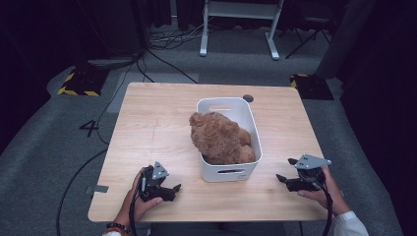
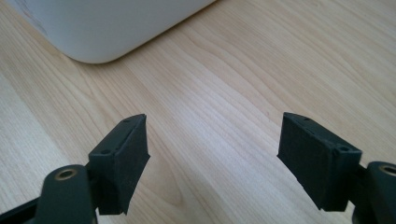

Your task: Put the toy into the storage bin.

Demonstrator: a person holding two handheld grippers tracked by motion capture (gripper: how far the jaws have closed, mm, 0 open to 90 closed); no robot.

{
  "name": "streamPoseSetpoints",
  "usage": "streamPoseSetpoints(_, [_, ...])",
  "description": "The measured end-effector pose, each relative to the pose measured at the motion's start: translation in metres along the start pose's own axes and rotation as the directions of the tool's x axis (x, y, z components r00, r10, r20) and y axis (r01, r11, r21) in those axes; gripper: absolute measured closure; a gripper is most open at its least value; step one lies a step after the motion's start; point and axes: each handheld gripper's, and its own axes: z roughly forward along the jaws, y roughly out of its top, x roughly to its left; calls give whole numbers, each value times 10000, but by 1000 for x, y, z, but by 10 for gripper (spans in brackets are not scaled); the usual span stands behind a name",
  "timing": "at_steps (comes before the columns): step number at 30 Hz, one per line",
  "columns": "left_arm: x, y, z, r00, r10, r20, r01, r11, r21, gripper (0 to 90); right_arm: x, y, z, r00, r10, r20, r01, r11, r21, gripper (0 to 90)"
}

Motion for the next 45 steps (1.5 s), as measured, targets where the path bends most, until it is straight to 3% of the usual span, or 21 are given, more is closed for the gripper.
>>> streamPoseSetpoints(24, [0, 0, 0, 10000, -1, 3, 1, 10000, 1, 134, 0, -44, 5, 9970, 751, -175, -738, 9953, 626, 255])
streamPoseSetpoints(38, [0, 0, 0, 10000, -6, 5, 6, 10000, -3, 133, -8, -72, -5, 9828, 1793, -432, -1802, 9835, -177, 224])
streamPoseSetpoints(45, [0, 0, 0, 10000, -36, 19, 36, 10000, 3, 131, -12, -79, -11, 9801, 1957, -332, -1963, 9804, -157, 212])
